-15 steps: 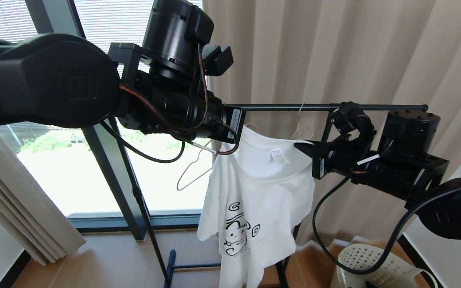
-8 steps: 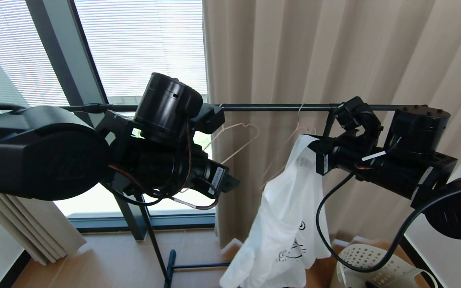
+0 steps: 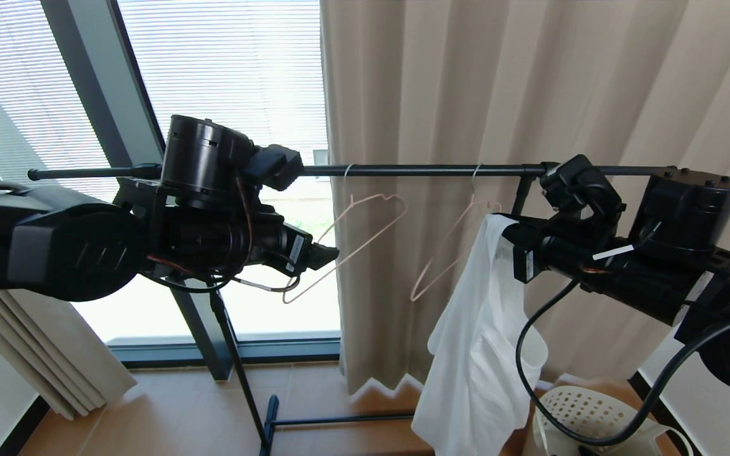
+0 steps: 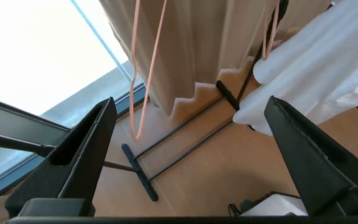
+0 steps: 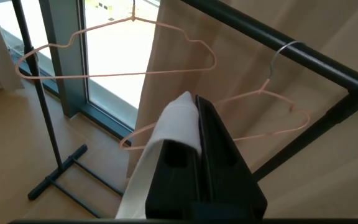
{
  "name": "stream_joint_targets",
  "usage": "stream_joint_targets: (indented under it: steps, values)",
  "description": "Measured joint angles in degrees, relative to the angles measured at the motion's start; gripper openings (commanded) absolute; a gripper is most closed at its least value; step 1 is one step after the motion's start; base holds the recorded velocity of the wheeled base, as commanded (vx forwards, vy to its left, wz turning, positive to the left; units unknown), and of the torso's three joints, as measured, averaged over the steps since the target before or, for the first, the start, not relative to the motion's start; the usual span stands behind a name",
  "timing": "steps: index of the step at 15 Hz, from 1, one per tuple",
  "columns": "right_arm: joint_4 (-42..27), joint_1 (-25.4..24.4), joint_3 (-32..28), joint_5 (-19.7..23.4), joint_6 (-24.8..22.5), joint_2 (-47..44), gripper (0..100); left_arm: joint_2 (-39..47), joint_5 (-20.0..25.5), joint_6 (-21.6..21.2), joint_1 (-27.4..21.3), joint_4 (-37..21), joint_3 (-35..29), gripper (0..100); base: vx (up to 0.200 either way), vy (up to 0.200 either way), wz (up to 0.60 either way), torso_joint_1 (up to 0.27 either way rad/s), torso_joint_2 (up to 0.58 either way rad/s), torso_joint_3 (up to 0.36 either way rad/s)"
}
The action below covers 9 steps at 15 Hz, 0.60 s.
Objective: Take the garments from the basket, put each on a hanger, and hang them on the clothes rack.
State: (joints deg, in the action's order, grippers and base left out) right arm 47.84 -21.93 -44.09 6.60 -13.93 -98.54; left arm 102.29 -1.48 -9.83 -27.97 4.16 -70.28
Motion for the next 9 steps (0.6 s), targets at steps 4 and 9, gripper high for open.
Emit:
stream_joint_targets:
  steps: [4,9]
  values:
    - [0.0,0.0,0.3,0.0,0.0,0.9,0,7.7,0.2,-3.9,3.4,6.3,-3.6,100,0.000,0.000,0.00,0.000,0.00,0.000]
    - [0.0,-2.4,1.7,0.0,-0.1,2.2,0,15.9,0.3,-2.9,4.3,6.6,-10.1,100,0.000,0.000,0.00,0.000,0.00,0.000]
